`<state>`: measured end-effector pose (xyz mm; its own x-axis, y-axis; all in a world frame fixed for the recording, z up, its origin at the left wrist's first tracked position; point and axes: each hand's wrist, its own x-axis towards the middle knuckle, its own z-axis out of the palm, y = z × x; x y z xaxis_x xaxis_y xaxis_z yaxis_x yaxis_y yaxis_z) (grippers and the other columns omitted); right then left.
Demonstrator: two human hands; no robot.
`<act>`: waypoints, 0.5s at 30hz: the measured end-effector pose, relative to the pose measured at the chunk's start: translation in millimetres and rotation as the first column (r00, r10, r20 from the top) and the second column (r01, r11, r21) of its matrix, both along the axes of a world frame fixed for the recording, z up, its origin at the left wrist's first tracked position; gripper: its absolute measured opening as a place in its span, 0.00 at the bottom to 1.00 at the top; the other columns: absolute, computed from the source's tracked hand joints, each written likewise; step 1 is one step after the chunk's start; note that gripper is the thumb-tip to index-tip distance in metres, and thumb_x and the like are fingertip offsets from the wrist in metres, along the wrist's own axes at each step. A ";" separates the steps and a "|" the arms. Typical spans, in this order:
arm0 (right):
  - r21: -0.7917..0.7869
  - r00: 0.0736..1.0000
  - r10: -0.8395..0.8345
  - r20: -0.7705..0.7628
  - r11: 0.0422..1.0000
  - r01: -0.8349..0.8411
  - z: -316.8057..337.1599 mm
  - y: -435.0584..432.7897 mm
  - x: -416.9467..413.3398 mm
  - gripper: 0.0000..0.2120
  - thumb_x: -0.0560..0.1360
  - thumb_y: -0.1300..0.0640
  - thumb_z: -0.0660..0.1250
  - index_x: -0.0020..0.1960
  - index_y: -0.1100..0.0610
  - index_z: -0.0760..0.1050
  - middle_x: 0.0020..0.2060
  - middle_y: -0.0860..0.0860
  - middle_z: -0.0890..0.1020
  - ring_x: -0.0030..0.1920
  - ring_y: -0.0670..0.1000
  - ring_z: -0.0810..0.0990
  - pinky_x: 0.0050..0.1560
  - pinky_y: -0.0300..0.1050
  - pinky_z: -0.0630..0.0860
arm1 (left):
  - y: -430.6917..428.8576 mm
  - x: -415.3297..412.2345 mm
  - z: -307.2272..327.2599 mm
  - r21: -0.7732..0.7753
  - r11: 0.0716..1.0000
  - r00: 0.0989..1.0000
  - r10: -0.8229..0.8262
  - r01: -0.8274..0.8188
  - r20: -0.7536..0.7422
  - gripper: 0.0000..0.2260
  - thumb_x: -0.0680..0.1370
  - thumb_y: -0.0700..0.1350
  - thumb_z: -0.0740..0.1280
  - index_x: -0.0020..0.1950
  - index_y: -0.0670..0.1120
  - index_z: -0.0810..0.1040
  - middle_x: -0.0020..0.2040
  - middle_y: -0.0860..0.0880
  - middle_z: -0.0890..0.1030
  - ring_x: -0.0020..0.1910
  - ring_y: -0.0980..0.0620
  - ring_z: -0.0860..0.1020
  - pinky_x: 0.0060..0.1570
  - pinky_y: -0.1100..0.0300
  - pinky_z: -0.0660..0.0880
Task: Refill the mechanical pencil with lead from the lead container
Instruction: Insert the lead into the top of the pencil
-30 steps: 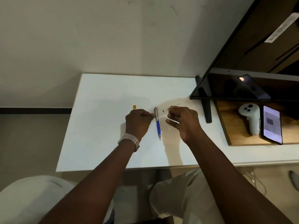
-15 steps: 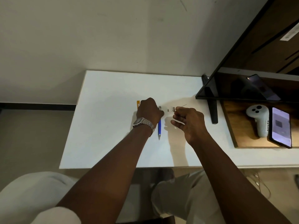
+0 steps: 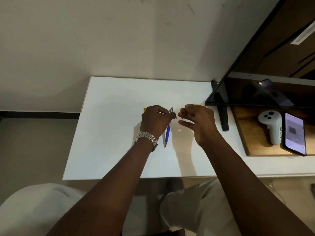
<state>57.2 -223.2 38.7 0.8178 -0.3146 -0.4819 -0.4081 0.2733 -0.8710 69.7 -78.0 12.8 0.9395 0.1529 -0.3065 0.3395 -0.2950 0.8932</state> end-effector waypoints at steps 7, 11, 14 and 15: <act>-0.073 0.988 0.114 0.109 0.992 -0.106 35.9 7.6 14.7 0.05 0.77 0.64 0.66 0.46 0.61 0.81 0.40 0.58 0.89 0.43 0.58 0.90 0.44 0.52 0.86 | 11.0 -21.2 34.6 -0.185 0.983 0.998 0.000 0.012 0.062 0.09 0.68 0.48 0.83 0.45 0.48 0.88 0.37 0.49 0.89 0.37 0.49 0.88 0.52 0.46 0.85; -0.118 0.966 0.204 0.161 0.975 -0.187 57.7 9.4 13.6 0.05 0.77 0.66 0.67 0.46 0.62 0.82 0.37 0.58 0.87 0.39 0.58 0.89 0.38 0.48 0.84 | 20.2 -32.5 48.3 -0.224 0.971 0.993 -0.055 0.078 0.107 0.08 0.71 0.47 0.82 0.49 0.49 0.89 0.40 0.49 0.90 0.42 0.52 0.89 0.54 0.50 0.84; -0.209 0.938 0.288 0.192 0.946 -0.248 70.6 14.0 12.1 0.06 0.79 0.66 0.67 0.46 0.62 0.82 0.37 0.58 0.87 0.38 0.57 0.88 0.41 0.51 0.86 | 25.6 -36.4 57.1 -0.215 0.972 0.985 -0.062 0.096 0.159 0.06 0.74 0.46 0.80 0.50 0.51 0.89 0.41 0.50 0.90 0.44 0.52 0.89 0.55 0.47 0.84; -0.253 0.927 0.316 0.201 0.931 -0.263 74.5 15.9 11.4 0.06 0.79 0.66 0.67 0.46 0.62 0.82 0.38 0.58 0.87 0.38 0.56 0.88 0.42 0.53 0.87 | 27.2 -37.0 59.8 -0.208 0.973 0.982 -0.061 0.098 0.177 0.06 0.74 0.46 0.80 0.50 0.51 0.89 0.42 0.51 0.90 0.45 0.52 0.88 0.56 0.45 0.84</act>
<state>68.6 -207.2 113.3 0.9695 -0.1220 -0.2125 -0.2179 -0.0330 -0.9754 32.7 -50.8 72.6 0.9867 0.0231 -0.1606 0.1622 -0.1097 0.9806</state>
